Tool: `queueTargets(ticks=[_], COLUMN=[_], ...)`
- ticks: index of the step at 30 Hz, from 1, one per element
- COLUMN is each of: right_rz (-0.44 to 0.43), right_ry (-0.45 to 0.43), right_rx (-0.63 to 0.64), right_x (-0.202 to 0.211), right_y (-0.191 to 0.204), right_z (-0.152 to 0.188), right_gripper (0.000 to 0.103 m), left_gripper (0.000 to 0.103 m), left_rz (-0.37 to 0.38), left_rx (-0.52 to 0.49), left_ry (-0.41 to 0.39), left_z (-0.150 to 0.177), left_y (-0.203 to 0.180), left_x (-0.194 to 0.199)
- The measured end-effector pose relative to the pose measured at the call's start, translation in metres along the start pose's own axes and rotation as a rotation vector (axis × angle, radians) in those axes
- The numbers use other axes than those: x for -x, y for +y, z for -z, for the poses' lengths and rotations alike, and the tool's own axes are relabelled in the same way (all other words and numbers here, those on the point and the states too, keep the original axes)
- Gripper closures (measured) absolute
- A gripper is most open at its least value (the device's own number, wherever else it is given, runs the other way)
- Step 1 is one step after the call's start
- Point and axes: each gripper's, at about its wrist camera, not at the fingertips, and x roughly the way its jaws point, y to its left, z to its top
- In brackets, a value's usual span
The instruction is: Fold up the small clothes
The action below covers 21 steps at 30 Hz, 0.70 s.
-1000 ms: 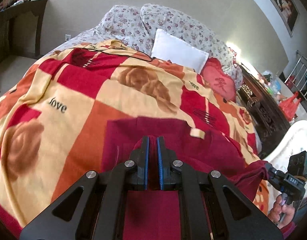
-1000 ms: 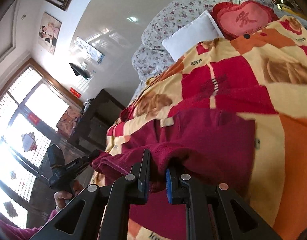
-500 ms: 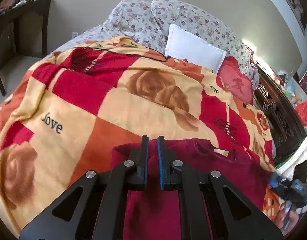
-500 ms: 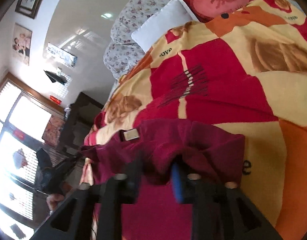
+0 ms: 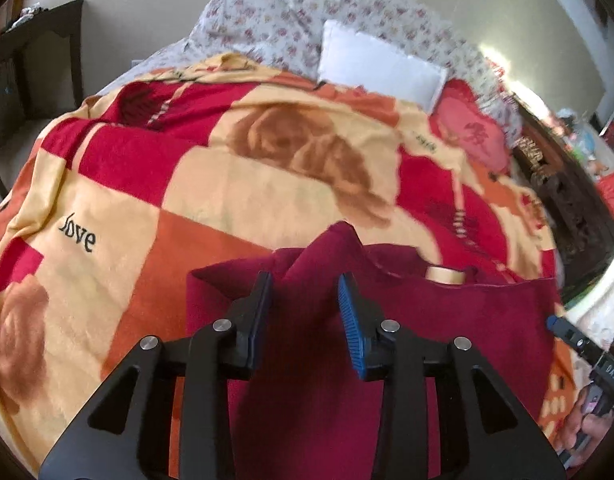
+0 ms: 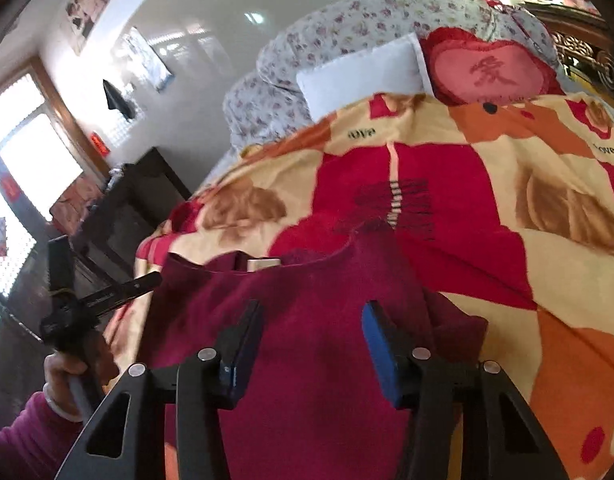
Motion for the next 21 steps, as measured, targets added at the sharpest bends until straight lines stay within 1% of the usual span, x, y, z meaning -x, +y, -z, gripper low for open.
queueTargets(ticks=[2, 4, 7, 8, 11, 14, 16, 19, 21], right_rz=[0.033, 0.046, 0.077, 0.094, 0.103, 0.098, 0.098, 0.060, 0.053], right_ry=[-0.014, -0.025, -0.015, -0.009, -0.007, 0.005, 0.005, -0.017, -0.012], right_rx=[-0.039, -0.065, -0.055, -0.045, -0.052, -0.048, -0.035, -0.018, -0.006], right_x=[-0.011, -0.020, -0.036, -0.042, -0.049, -0.042, -0.029, -0.003, 0.008], right_y=[-0.014, -0.026, -0.033, -0.034, -0.040, -0.037, -0.031, -0.018, -0.011], right_z=[-0.005, -0.010, -0.015, -0.016, -0.019, -0.021, -0.019, -0.010, -0.001], right_gripper=[0.055, 0.055, 0.055, 0.055, 0.055, 0.055, 0.055, 0.055, 0.055], left_gripper=[0.070, 0.070, 0.070, 0.067, 0.065, 0.065, 0.065, 0.065, 0.065], left_rz=[-0.020, -0.051, -0.049, -0.049, -0.056, -0.059, -0.059, -0.080, -0.092], left_rx=[0.013, 0.046, 0.089, 0.096, 0.089, 0.075, 0.072, 0.058, 0.033], left_ry=[0.013, 0.025, 0.046, 0.051, 0.041, 0.040, 0.047, 0.038, 0.022], left_z=[-0.003, -0.007, -0.010, -0.009, -0.007, -0.006, -0.007, -0.006, -0.003], left_y=[0.004, 0.012, 0.022, 0.024, 0.024, 0.022, 0.022, 0.018, 0.015], left_x=[-0.012, -0.025, -0.041, -0.045, -0.049, -0.047, -0.041, -0.028, -0.018])
